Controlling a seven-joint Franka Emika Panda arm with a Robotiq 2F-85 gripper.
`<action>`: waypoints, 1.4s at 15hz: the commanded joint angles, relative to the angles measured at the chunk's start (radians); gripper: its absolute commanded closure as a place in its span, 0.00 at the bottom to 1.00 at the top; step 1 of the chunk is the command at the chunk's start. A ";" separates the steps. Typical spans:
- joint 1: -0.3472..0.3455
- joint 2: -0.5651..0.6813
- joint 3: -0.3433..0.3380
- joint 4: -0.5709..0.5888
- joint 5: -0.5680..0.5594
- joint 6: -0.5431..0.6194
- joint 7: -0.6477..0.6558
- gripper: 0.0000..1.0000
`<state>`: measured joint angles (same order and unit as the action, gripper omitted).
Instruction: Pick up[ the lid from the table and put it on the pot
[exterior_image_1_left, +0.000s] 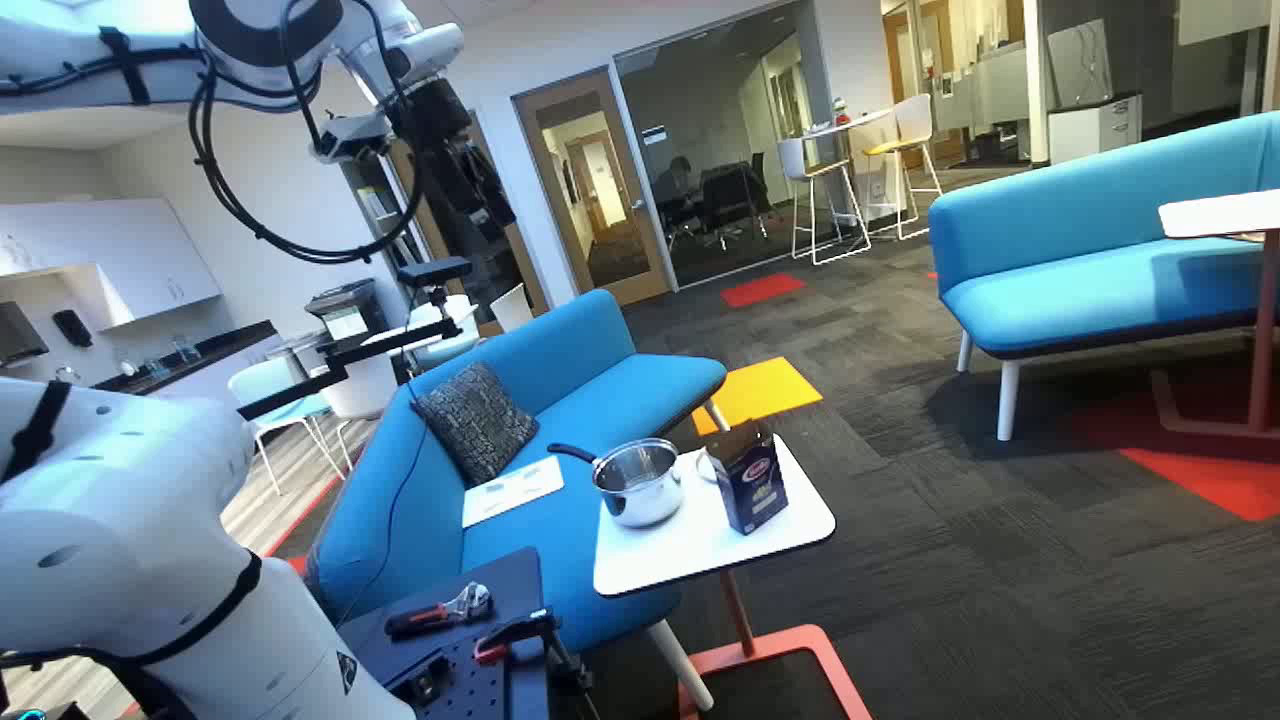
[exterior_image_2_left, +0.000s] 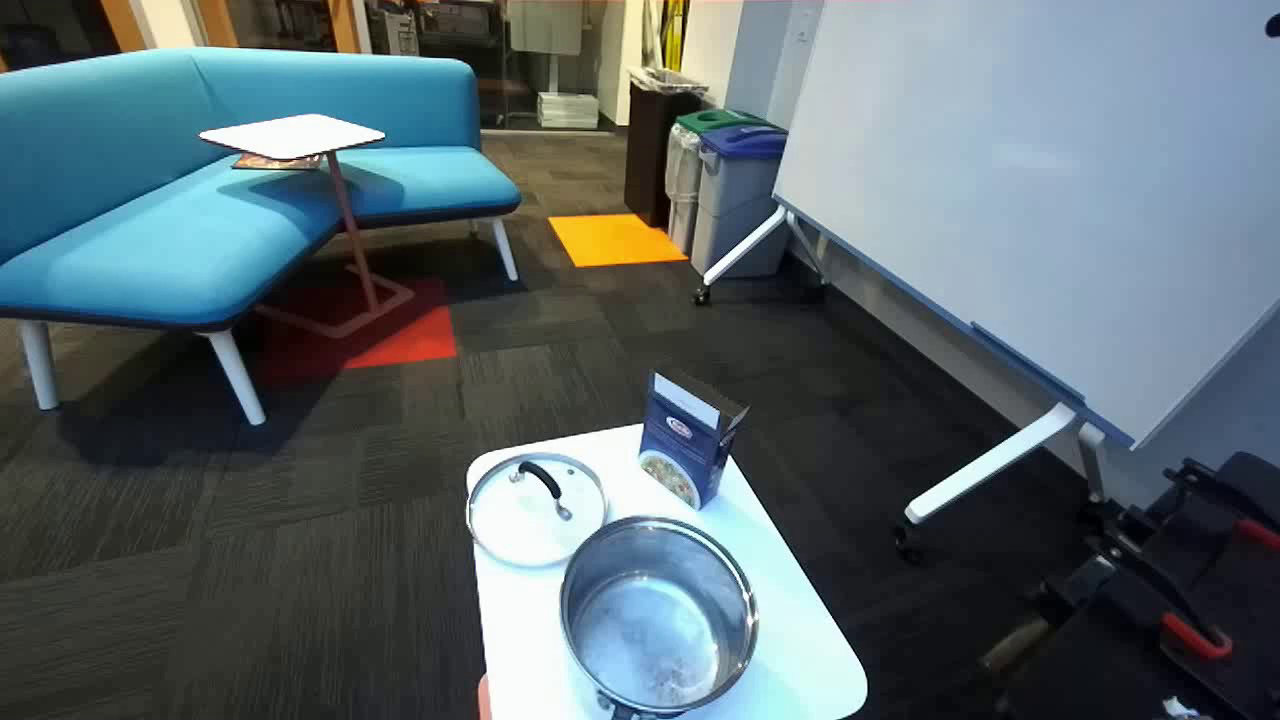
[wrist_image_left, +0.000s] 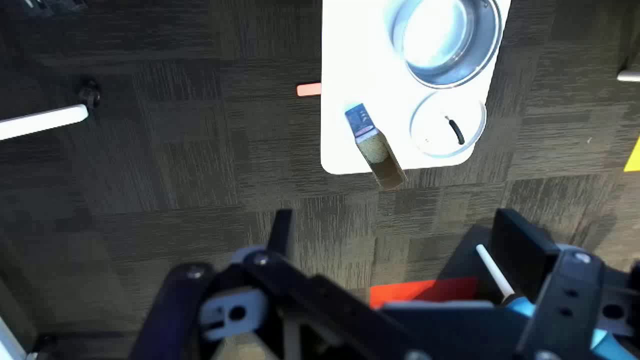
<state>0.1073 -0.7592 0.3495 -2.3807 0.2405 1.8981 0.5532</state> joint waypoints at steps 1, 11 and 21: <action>0.001 0.001 -0.001 0.002 -0.001 -0.002 0.000 0.00; -0.015 0.035 0.031 0.023 -0.016 0.035 0.026 0.00; -0.097 0.374 0.266 0.123 -0.315 0.289 0.313 0.00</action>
<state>0.0394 -0.5320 0.5628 -2.3328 0.0364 2.1520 0.7634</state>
